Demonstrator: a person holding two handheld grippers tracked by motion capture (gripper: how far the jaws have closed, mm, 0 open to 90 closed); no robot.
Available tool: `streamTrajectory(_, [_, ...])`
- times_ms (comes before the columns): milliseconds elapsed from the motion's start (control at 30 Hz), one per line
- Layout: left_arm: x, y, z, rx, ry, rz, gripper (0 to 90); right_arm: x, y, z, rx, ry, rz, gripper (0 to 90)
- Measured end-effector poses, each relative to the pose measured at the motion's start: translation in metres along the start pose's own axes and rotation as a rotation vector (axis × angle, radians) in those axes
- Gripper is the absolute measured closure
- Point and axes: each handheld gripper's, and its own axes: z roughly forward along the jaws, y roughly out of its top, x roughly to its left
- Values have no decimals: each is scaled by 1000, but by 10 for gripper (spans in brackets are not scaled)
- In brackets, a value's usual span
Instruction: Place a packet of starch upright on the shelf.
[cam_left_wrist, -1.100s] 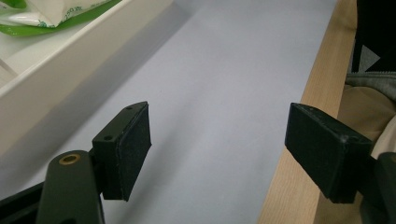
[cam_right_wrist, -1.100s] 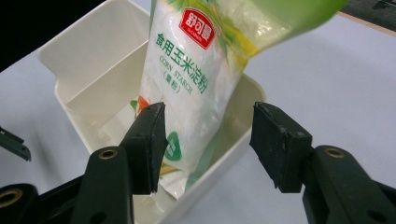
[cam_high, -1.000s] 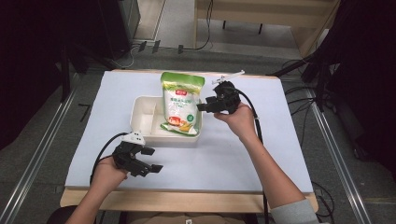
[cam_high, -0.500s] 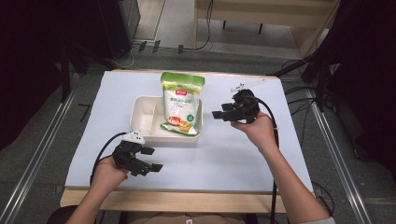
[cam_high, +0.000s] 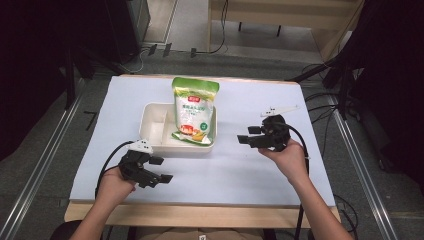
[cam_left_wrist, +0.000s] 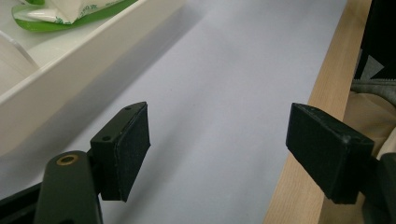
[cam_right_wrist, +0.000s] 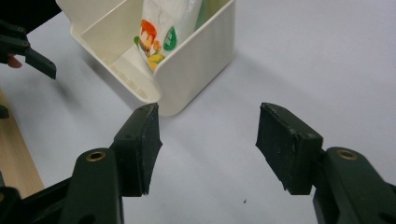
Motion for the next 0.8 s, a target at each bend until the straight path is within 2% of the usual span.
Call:
streamTrajectory(167, [1, 0, 1, 11, 0, -5, 224, -2, -21, -2, -19, 0, -7, 400])
streamTrajectory(333, [0, 1, 1, 18, -3, 9, 224, -2, -33, -2, -38, 1, -8, 400])
streamTrajectory(433, [-1, 1, 0, 11, -5, 11, 225, -2, -42, 2, -43, -28, -34, 402])
streamTrajectory(600, [1, 1, -2, 4, -8, 8, 224, -5, -47, 9, -28, -36, 1, 415])
streamTrajectory(800, [2, 1, -1, 6, -2, 4, 224, -9, -49, 18, 13, -42, 6, 416])
